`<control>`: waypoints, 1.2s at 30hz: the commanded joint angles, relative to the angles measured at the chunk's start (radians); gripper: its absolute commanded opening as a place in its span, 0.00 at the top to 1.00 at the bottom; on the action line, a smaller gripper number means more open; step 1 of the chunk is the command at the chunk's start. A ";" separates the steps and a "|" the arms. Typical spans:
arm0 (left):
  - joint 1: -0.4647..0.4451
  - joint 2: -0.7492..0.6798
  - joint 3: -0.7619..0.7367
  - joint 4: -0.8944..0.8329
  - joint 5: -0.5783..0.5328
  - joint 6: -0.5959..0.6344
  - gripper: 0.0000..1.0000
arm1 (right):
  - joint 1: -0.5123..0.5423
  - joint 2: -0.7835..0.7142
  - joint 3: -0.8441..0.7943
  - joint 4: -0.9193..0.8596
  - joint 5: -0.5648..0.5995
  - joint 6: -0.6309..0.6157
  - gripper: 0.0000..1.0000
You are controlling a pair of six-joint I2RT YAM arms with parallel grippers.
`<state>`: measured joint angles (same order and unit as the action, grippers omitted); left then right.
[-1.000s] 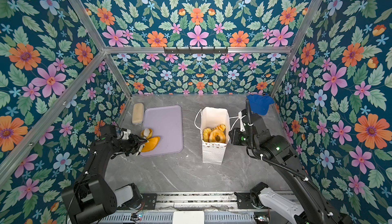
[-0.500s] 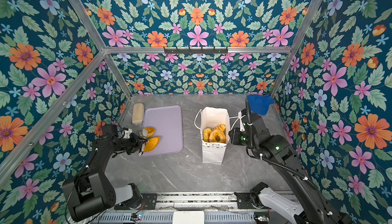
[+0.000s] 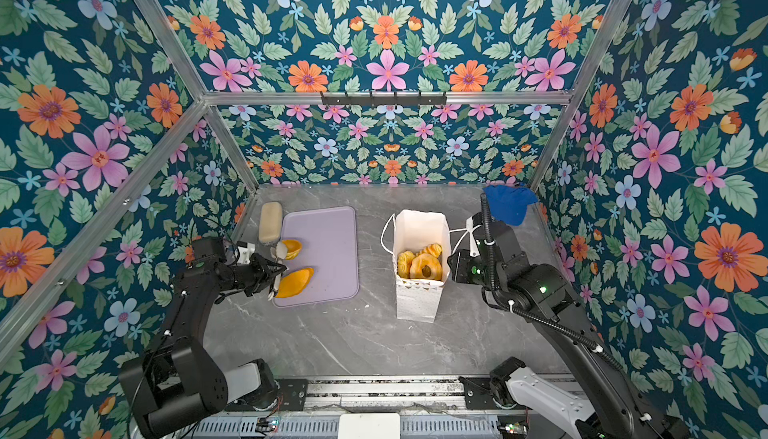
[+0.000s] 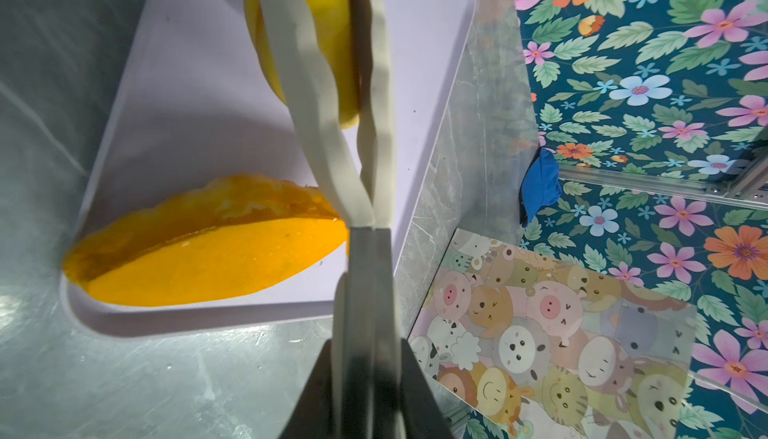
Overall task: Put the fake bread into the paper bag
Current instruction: 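Position the open tongs around the round orange slice on the tray, then pinch the round orange slice with the tongs in the left gripper, then lift the orange slice and carry it over the paper bag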
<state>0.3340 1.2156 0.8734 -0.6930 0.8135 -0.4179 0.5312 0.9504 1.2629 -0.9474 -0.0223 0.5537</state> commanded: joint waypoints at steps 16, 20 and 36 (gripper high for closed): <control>-0.002 -0.116 0.107 0.072 0.128 -0.095 1.00 | 0.000 0.010 0.022 0.014 0.005 0.003 0.71; -0.006 -0.155 0.149 0.147 0.188 -0.169 1.00 | 0.000 0.015 0.025 0.015 0.004 0.005 0.71; -0.264 -0.208 0.192 0.724 0.212 -0.643 1.00 | 0.001 0.036 0.042 0.011 0.002 0.008 0.71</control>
<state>0.1074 1.0061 1.0355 -0.1596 1.0424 -0.9657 0.5312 0.9863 1.2949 -0.9463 -0.0231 0.5541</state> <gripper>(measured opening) 0.225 0.287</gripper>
